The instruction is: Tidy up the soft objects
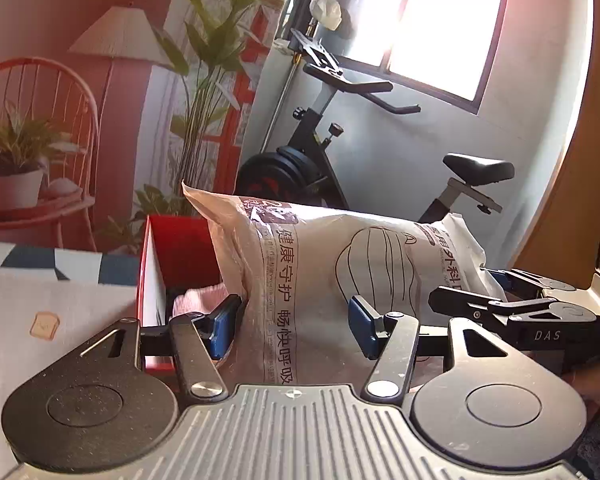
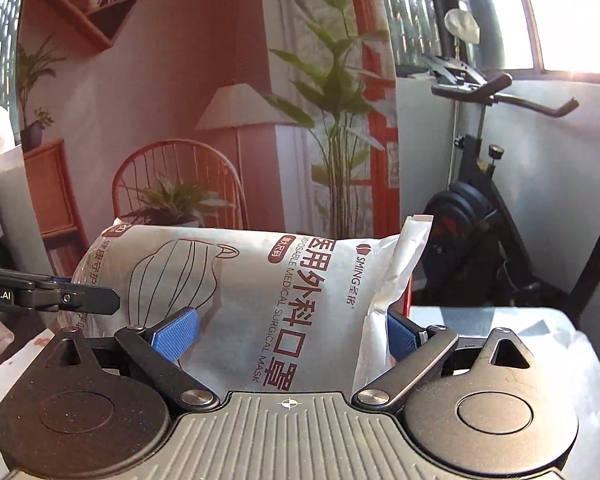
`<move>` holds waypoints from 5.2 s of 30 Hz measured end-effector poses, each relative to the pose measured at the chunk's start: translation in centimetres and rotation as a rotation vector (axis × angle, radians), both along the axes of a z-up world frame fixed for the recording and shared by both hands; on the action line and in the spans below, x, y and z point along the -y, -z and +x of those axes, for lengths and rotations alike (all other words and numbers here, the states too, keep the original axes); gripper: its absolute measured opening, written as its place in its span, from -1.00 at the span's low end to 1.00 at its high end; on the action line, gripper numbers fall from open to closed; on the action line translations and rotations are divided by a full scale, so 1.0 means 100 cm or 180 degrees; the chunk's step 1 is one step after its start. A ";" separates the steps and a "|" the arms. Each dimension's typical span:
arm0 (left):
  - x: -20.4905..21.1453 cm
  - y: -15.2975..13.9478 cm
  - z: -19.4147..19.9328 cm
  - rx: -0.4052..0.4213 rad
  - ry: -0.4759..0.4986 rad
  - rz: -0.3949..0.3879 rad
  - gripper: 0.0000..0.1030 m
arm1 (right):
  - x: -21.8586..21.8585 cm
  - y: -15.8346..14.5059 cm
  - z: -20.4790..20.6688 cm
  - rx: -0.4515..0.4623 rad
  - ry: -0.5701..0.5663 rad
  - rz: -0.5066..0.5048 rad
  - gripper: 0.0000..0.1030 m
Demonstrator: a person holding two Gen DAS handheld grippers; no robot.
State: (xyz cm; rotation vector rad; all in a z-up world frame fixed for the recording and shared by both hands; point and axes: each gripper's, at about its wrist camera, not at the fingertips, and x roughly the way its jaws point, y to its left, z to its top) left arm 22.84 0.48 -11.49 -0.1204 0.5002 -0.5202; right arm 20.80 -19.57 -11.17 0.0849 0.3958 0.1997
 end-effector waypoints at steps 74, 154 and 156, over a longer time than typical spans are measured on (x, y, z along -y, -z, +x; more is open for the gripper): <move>0.013 0.023 0.095 -0.0513 -0.0255 0.0635 0.81 | -0.017 0.049 0.147 -0.1231 0.0311 -0.0247 0.22; -0.012 -0.154 -0.183 0.0577 -0.1170 0.0755 1.00 | -0.049 -0.150 -0.192 0.0172 0.0902 0.0025 0.99; -0.011 -0.154 -0.183 0.0549 -0.1167 0.0750 1.00 | -0.049 -0.150 -0.192 0.0169 0.0898 0.0020 0.99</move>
